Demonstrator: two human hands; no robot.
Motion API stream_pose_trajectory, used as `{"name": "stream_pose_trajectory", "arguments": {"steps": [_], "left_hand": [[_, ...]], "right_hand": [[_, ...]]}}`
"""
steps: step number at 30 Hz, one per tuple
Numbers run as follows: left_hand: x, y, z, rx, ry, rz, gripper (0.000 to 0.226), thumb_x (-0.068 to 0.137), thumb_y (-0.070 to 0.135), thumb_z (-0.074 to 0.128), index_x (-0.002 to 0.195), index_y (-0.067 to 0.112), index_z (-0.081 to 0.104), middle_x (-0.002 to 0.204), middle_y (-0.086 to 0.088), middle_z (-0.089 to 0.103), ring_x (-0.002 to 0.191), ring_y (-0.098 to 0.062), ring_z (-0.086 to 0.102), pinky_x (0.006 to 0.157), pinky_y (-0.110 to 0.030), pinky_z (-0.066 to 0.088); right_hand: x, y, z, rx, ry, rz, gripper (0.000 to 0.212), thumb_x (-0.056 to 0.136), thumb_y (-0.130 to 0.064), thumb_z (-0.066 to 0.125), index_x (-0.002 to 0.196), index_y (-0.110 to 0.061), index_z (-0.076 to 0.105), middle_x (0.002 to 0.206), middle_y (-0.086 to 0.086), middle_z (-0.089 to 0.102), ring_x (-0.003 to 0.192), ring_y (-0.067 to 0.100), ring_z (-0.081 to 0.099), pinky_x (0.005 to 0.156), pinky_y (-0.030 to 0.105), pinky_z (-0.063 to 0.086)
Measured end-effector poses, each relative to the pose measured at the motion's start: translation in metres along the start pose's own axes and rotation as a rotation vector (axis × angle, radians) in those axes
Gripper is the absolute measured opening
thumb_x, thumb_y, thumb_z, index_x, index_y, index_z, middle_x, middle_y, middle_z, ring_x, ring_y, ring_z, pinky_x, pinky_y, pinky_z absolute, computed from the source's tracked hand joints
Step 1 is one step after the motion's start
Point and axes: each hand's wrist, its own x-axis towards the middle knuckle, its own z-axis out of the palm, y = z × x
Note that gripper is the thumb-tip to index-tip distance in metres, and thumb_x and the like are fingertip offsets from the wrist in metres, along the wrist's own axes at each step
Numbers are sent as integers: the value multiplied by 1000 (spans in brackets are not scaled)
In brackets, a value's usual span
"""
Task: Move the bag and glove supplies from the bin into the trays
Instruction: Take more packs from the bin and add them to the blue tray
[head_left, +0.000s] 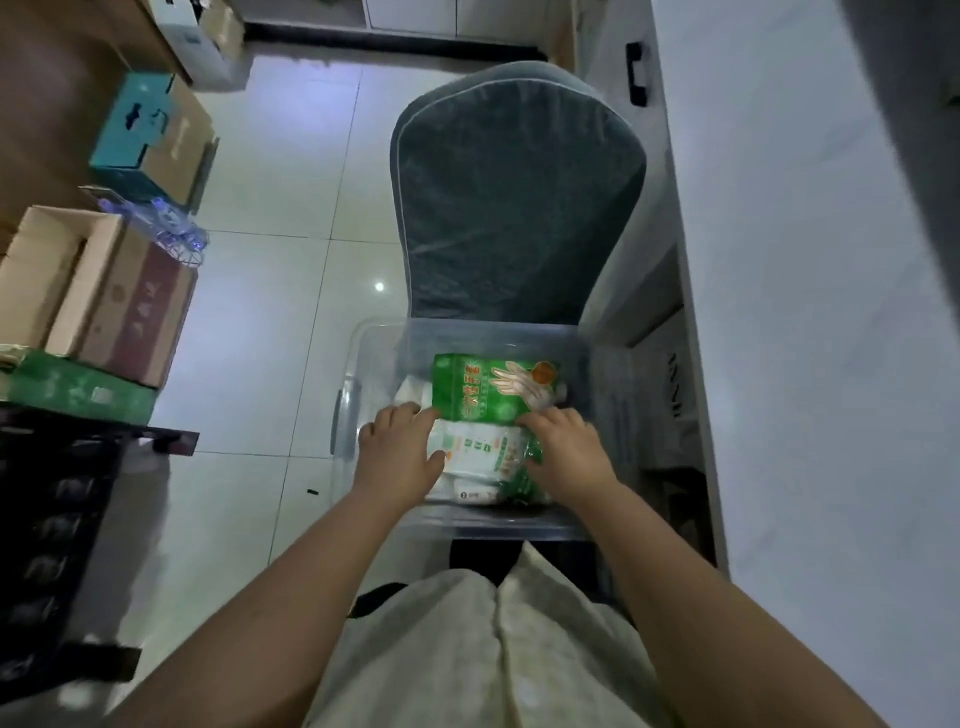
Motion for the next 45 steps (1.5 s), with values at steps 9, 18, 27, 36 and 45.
{"name": "stream_pose_trajectory", "arguments": {"steps": [9, 18, 27, 36, 45], "left_hand": [[121, 28, 52, 78, -117, -33, 71, 81, 40, 62, 143, 19, 32, 144, -7, 39, 130, -29, 33, 100, -45, 33], [196, 27, 133, 143, -243, 27, 81, 79, 10, 61, 148, 17, 20, 153, -10, 25, 144, -27, 16, 110, -48, 25], [194, 23, 171, 237, -300, 34, 64, 82, 32, 63, 139, 15, 37, 127, -14, 45, 115, -33, 39, 95, -45, 29], [148, 5, 158, -36, -338, -11, 25, 78, 3, 55, 101, 14, 53, 91, -7, 64, 87, -28, 60, 70, -35, 36], [116, -55, 89, -182, 11, -146, 40, 77, -4, 62, 112, 14, 67, 98, -12, 69, 90, -35, 60, 78, -41, 45]], "right_hand": [[100, 42, 36, 71, -93, 91, 54, 83, -13, 56, 135, -21, 43, 142, 5, 41, 130, 31, 30, 102, 45, 34], [135, 71, 93, 290, -39, 210, 54, 81, -1, 60, 133, -10, 48, 135, 12, 47, 124, 32, 36, 104, 39, 33], [124, 77, 116, 387, 18, 288, 49, 75, -2, 63, 124, -5, 57, 127, 16, 53, 121, 35, 40, 106, 35, 33], [130, 85, 91, 407, 269, 196, 35, 72, 5, 64, 106, -4, 65, 110, 14, 60, 104, 33, 51, 93, 30, 37], [153, 79, 137, 457, 60, 344, 29, 82, 4, 56, 109, -4, 64, 113, 18, 60, 109, 34, 51, 96, 44, 42]]}}
